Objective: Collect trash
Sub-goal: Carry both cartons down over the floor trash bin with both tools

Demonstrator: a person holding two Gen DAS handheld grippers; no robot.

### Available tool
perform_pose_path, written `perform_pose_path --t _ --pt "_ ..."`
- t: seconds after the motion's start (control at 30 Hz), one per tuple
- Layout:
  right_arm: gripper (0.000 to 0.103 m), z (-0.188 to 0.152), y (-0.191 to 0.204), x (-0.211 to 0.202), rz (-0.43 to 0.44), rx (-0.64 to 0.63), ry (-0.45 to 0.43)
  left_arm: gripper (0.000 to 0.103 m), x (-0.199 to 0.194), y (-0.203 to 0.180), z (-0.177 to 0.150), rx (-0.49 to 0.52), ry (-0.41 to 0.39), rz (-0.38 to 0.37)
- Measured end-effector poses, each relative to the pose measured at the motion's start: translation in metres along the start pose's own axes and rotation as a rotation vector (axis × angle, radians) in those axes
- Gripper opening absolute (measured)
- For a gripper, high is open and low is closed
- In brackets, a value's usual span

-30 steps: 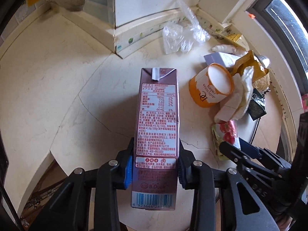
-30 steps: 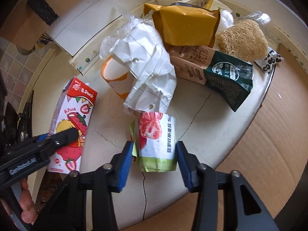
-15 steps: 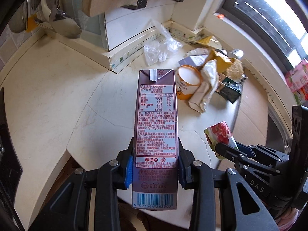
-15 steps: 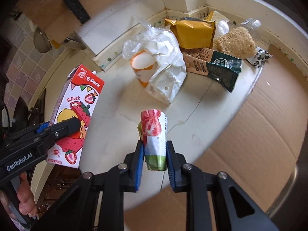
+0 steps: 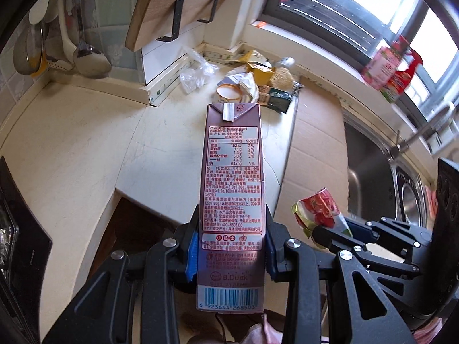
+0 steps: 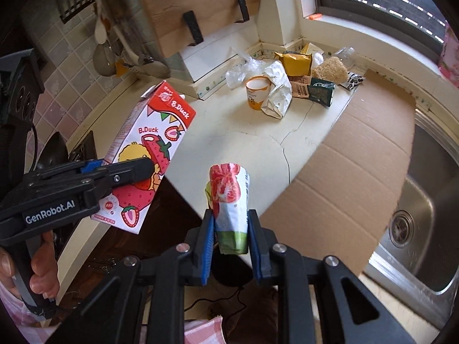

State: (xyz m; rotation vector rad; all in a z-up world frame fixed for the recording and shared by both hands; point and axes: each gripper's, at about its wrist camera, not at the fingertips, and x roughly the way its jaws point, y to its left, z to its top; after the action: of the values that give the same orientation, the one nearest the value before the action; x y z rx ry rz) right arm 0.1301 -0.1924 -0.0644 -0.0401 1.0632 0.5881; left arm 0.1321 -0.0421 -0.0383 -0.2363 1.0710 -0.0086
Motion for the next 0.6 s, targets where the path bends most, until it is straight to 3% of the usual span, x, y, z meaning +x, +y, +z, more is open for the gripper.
perform_pose_path --t 0.3,0.6 --pt "0.022 -0.057 0.051 -0.035 -0.050 0.013 -0.040 0.034 -0.042 0.010 -0.059 0.093 -0.004 -0.040" --pt "0.022 -0.102 0.097 -0.029 -0.079 0.009 -0.004 0.034 -0.068 0.036 -0.114 0.136 -0.002 -0.040"
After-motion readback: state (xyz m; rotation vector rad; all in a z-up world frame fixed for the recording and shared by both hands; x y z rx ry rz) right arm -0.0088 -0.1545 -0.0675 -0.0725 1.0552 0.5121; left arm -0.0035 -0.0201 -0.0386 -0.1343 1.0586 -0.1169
